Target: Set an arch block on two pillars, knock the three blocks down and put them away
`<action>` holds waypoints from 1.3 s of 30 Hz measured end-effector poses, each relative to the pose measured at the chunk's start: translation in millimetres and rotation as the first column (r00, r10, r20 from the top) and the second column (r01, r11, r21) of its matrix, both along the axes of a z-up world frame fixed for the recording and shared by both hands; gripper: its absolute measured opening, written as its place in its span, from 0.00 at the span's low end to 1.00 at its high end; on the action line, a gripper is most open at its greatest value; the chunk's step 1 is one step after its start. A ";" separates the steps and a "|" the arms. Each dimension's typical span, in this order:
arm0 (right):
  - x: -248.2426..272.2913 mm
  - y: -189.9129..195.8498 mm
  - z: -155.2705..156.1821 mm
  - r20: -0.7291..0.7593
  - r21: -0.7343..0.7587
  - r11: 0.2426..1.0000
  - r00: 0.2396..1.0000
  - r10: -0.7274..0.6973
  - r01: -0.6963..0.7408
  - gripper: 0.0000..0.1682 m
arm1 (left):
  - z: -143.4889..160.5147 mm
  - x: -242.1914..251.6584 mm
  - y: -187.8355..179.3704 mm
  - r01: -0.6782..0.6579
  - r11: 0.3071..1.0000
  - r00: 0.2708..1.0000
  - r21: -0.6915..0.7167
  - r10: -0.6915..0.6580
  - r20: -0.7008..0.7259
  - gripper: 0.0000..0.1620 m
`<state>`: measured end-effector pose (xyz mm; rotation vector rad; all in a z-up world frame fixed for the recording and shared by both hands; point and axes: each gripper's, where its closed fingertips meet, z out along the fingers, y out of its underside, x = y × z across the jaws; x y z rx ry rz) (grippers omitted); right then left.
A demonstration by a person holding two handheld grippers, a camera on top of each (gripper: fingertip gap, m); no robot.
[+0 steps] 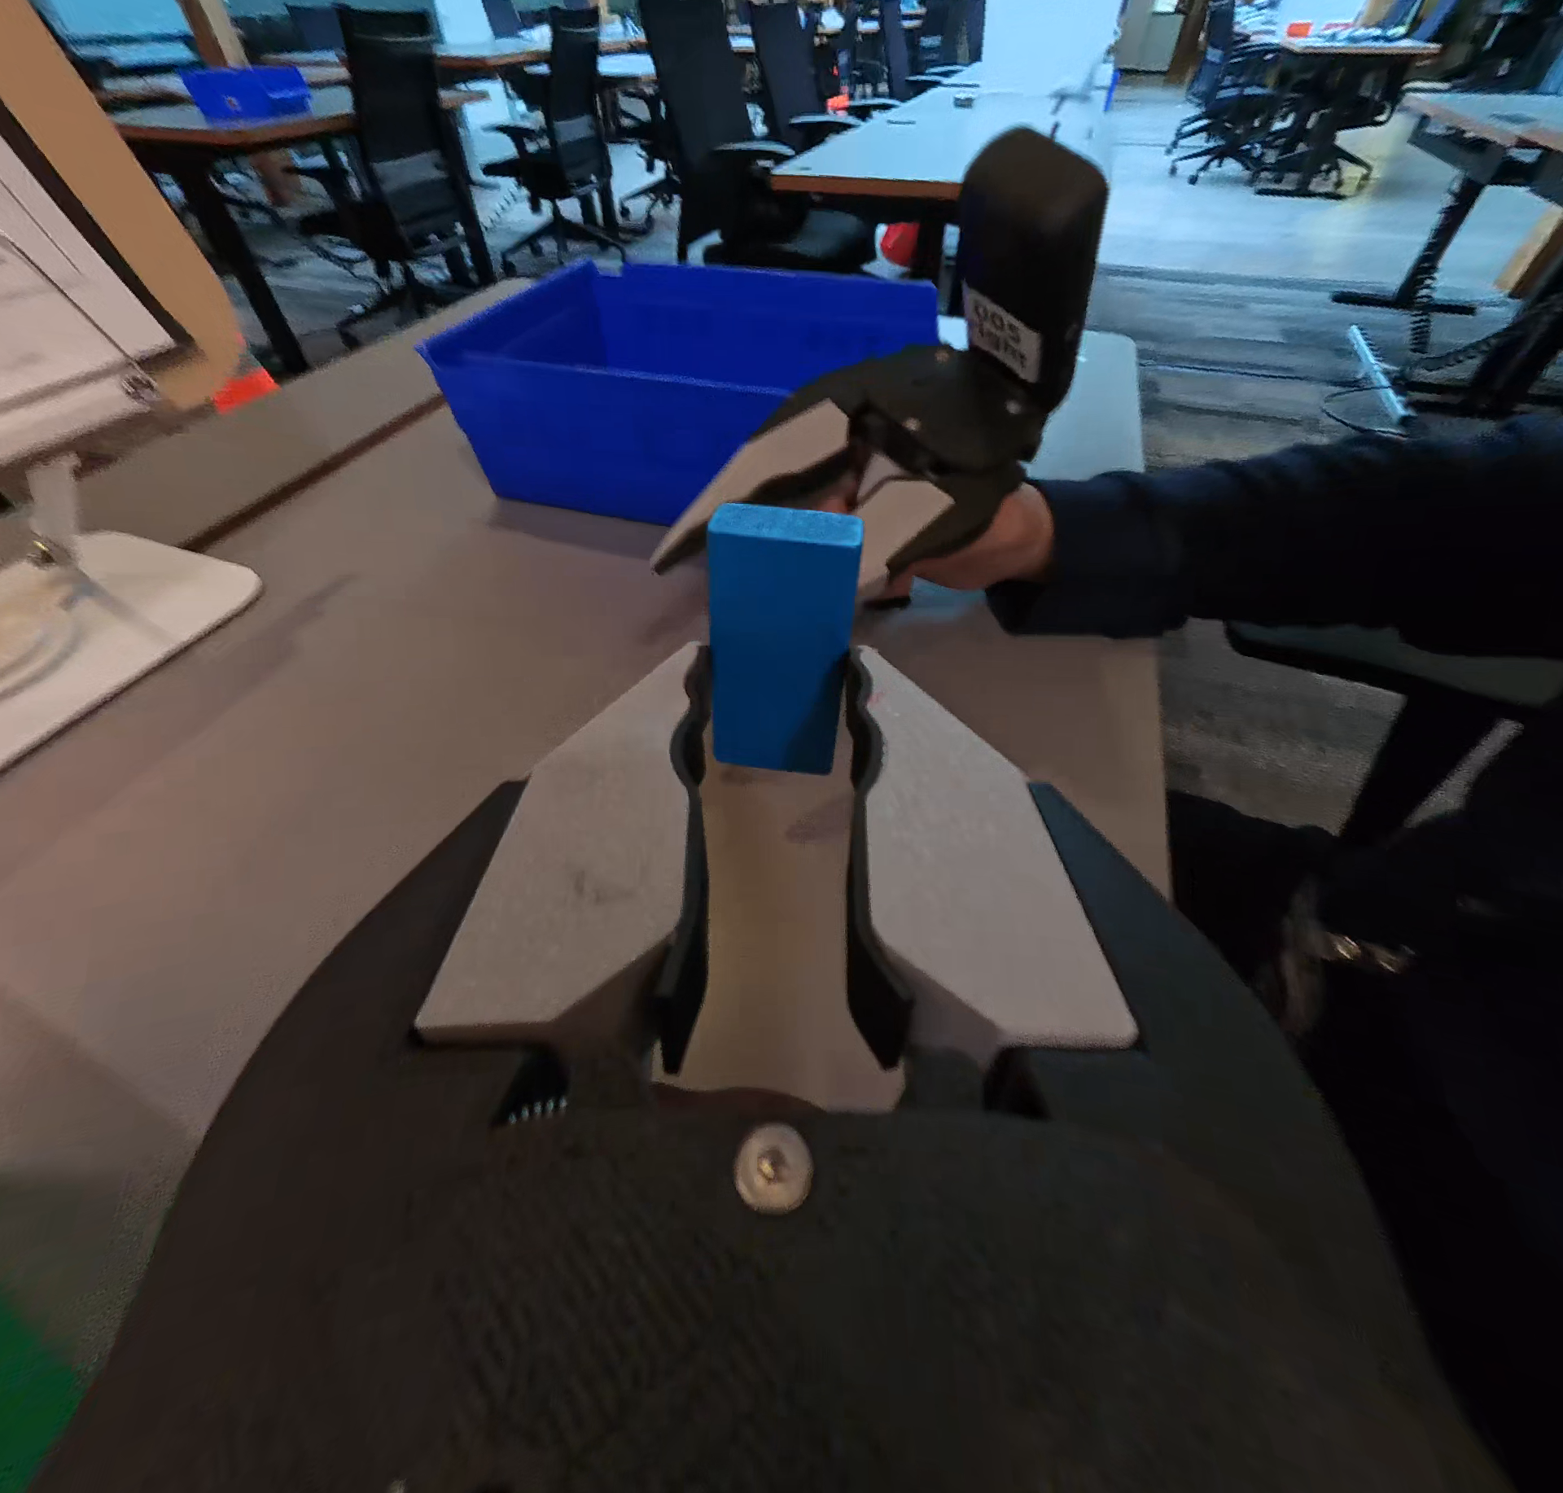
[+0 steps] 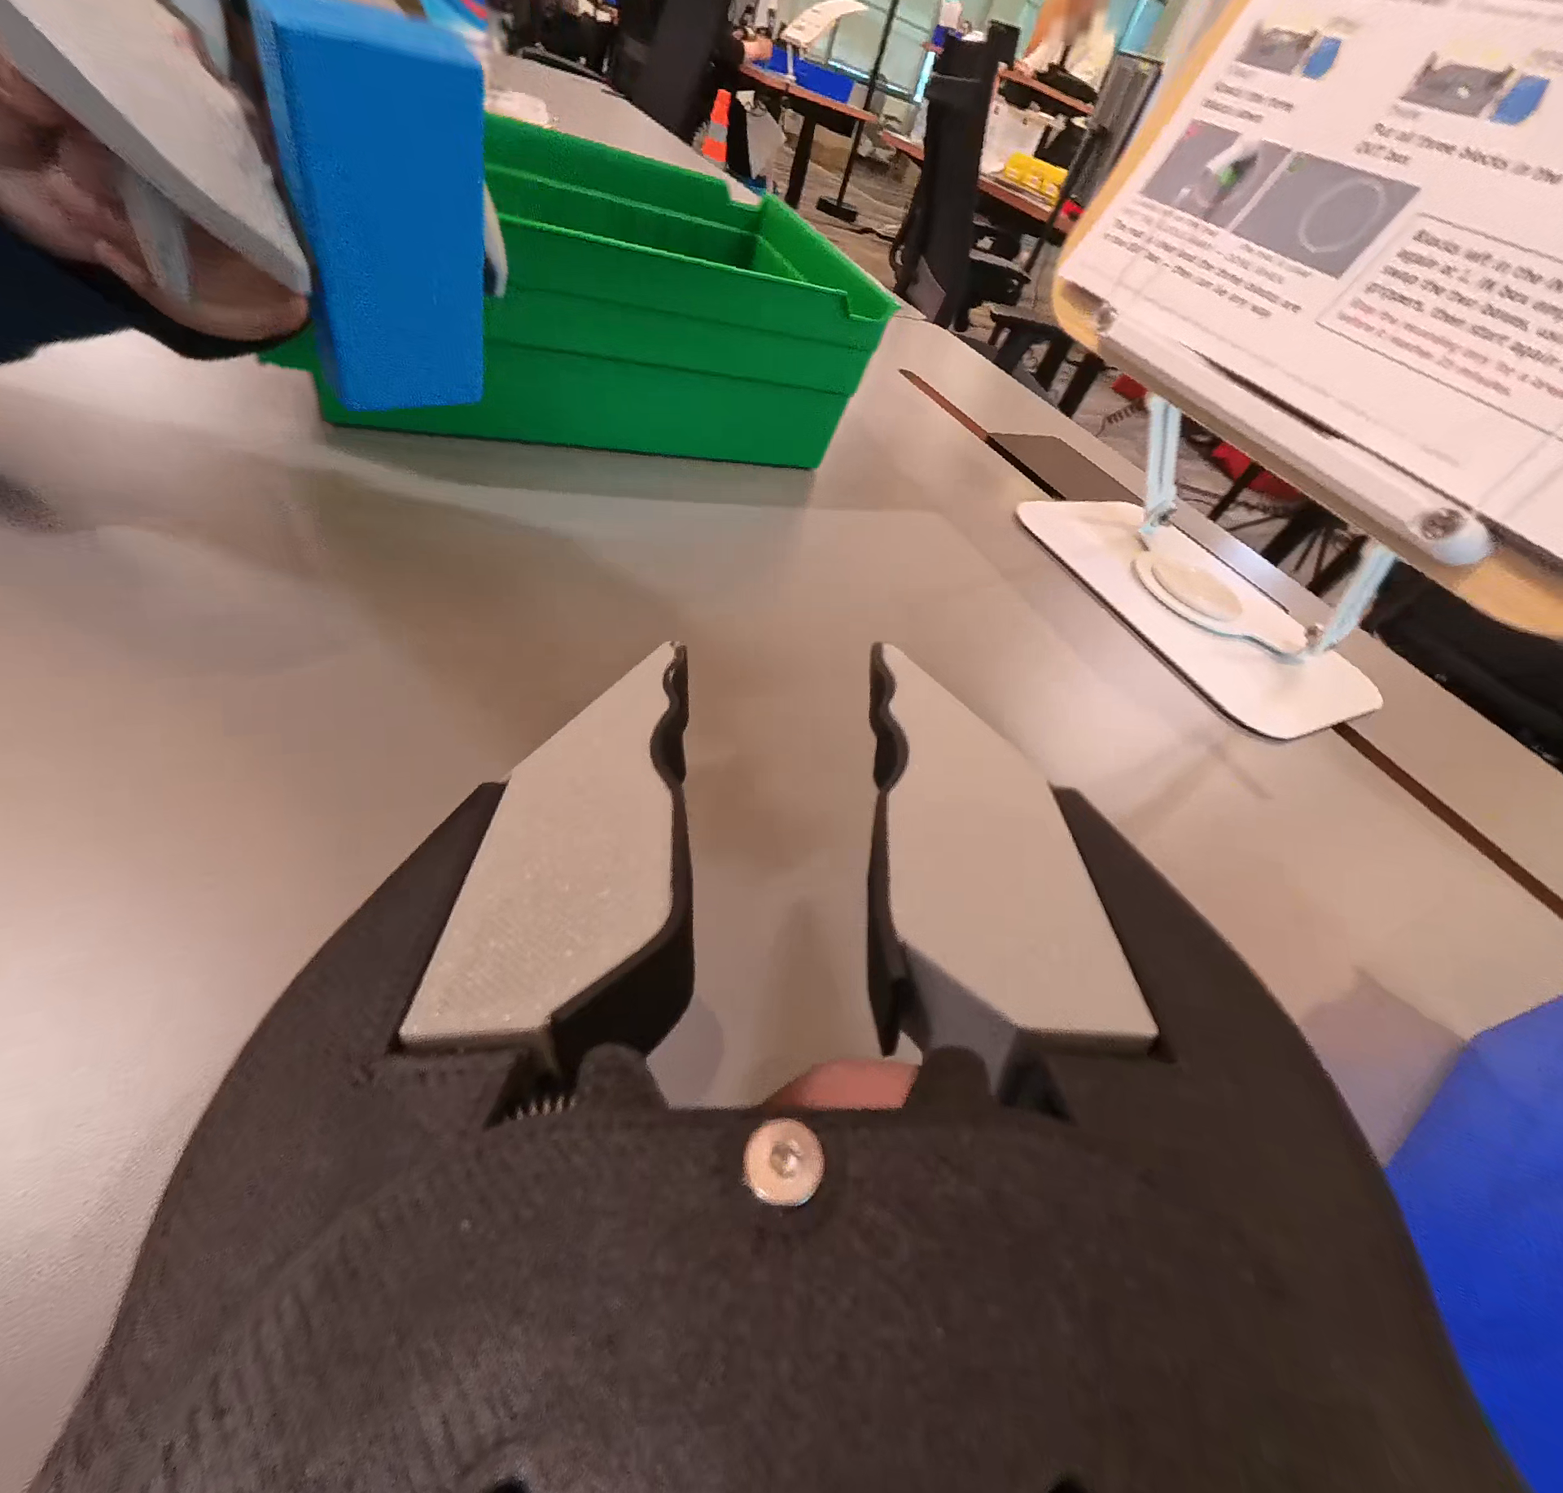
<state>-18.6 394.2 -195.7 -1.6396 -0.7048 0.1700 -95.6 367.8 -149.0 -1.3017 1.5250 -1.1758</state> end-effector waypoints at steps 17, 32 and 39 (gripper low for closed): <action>-10.8 -1.1 -15.6 0.045 -0.053 0.999 0.999 0.005 -0.003 0.24 | -48.4 -203.9 11.8 -0.507 0.860 0.853 0.065 0.511 -0.109 0.18; -9.0 0.6 -19.7 0.055 -0.060 0.998 0.998 -0.008 0.011 0.24 | -80.1 -185.8 73.9 -0.750 0.661 0.658 0.040 0.750 -0.070 0.18; -10.8 -0.2 -20.5 0.056 -0.065 0.998 0.998 0.002 0.001 0.24 | -73.0 -183.5 69.5 -0.723 0.690 0.690 -0.033 0.719 -0.086 0.18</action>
